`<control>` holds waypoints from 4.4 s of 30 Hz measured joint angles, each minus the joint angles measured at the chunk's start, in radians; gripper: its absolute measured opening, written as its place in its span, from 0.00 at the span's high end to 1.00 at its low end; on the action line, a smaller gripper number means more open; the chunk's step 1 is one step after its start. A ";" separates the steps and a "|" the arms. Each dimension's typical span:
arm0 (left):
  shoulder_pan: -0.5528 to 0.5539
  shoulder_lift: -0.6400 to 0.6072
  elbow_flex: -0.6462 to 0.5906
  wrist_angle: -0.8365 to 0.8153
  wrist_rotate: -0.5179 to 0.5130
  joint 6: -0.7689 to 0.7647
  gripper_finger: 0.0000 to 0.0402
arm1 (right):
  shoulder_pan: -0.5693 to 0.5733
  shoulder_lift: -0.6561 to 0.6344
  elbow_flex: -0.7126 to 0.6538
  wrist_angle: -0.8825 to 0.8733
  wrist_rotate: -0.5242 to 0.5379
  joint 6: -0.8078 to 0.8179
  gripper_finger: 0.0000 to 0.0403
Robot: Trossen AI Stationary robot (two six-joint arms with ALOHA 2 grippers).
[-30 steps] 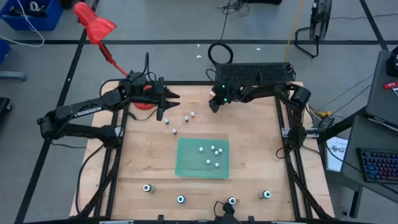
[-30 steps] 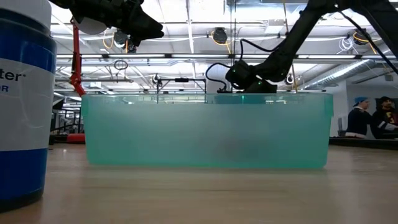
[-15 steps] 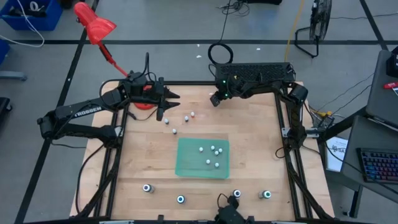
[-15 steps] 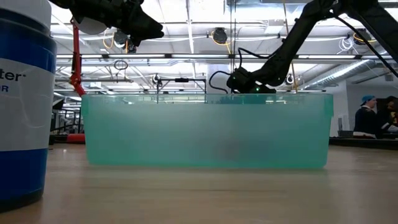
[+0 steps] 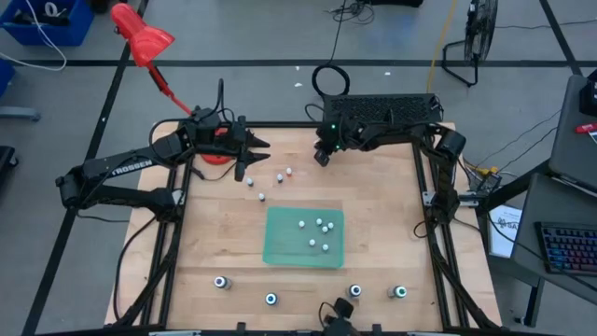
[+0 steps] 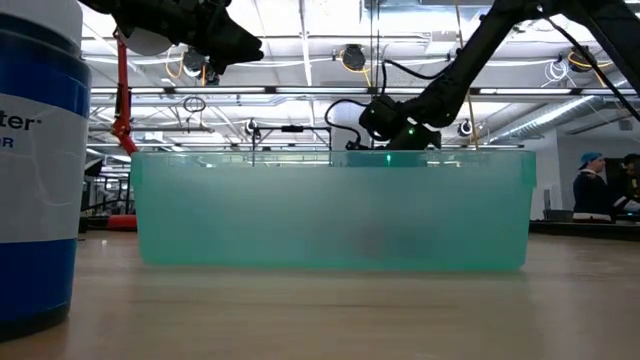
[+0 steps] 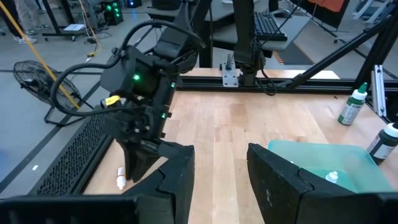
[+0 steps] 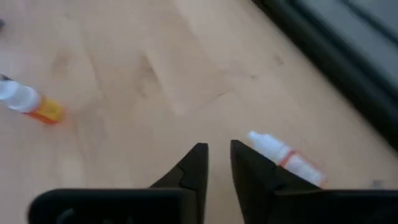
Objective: Pick & Place food coloring
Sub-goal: Put the small orange food coloring bottle into the green bin
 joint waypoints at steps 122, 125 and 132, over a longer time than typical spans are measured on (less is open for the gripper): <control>0.000 0.000 0.000 0.002 0.000 0.003 0.63 | -0.032 0.068 0.013 0.001 0.122 0.061 0.65; 0.000 0.000 0.000 0.002 0.000 0.003 0.63 | -0.032 0.069 0.021 0.001 0.110 0.053 0.65; 0.000 0.000 0.000 0.002 0.000 0.003 0.63 | -0.033 0.069 0.023 -0.005 0.074 0.055 0.70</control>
